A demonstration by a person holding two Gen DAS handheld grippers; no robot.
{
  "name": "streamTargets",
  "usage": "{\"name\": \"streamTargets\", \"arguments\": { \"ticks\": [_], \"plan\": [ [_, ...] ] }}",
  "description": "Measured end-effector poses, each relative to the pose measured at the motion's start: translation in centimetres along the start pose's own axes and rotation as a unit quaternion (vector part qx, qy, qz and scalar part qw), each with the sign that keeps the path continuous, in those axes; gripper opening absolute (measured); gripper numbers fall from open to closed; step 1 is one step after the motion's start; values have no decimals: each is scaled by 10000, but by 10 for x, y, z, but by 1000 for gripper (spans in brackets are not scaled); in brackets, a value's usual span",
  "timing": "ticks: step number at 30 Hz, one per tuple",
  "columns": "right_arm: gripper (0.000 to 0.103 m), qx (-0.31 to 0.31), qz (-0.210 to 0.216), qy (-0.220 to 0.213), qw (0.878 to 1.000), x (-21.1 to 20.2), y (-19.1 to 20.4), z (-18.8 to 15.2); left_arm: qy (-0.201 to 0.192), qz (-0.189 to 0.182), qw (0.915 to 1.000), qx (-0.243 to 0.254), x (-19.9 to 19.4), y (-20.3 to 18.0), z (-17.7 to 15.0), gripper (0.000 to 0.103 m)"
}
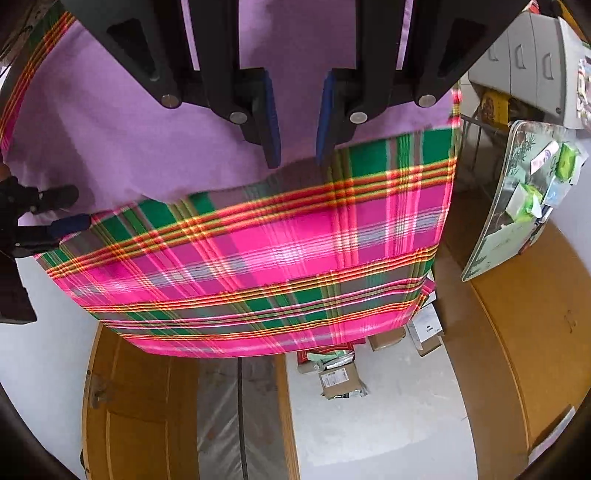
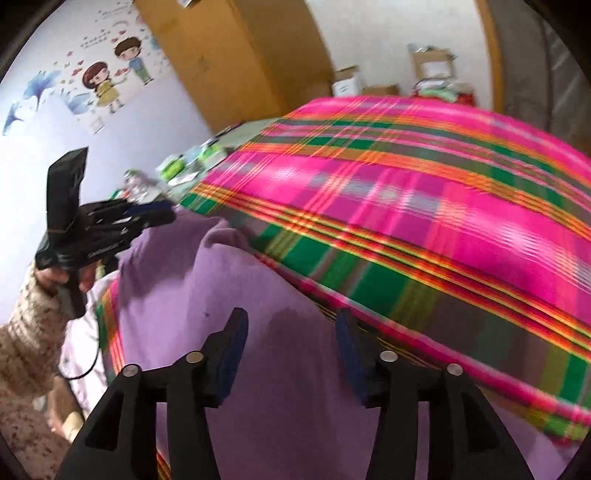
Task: Fold clothes
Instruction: 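Move both tools to the opposite side of the folded sweatshirt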
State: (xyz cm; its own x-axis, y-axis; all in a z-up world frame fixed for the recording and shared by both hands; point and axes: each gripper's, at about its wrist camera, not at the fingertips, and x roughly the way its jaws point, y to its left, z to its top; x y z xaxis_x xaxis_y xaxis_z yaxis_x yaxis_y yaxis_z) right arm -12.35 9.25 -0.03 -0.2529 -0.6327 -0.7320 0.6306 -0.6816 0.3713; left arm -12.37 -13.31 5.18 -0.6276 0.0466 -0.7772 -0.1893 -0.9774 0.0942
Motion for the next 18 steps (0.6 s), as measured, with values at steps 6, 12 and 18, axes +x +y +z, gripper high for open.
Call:
{"name": "streamTargets", "arguments": {
  "ticks": [6,12,18],
  "plan": [
    [57,66,731,516,9960,24,-7,17,293,-191,9994,-65,27,21,7,20],
    [57,-158,931,938,9911,38,-4,25,616,-97,9959,649,43,9,6,22],
    [20,-595,876,959,9898,28,9,25,764,-8,9903,1157,52,0,2,24]
  ]
}}
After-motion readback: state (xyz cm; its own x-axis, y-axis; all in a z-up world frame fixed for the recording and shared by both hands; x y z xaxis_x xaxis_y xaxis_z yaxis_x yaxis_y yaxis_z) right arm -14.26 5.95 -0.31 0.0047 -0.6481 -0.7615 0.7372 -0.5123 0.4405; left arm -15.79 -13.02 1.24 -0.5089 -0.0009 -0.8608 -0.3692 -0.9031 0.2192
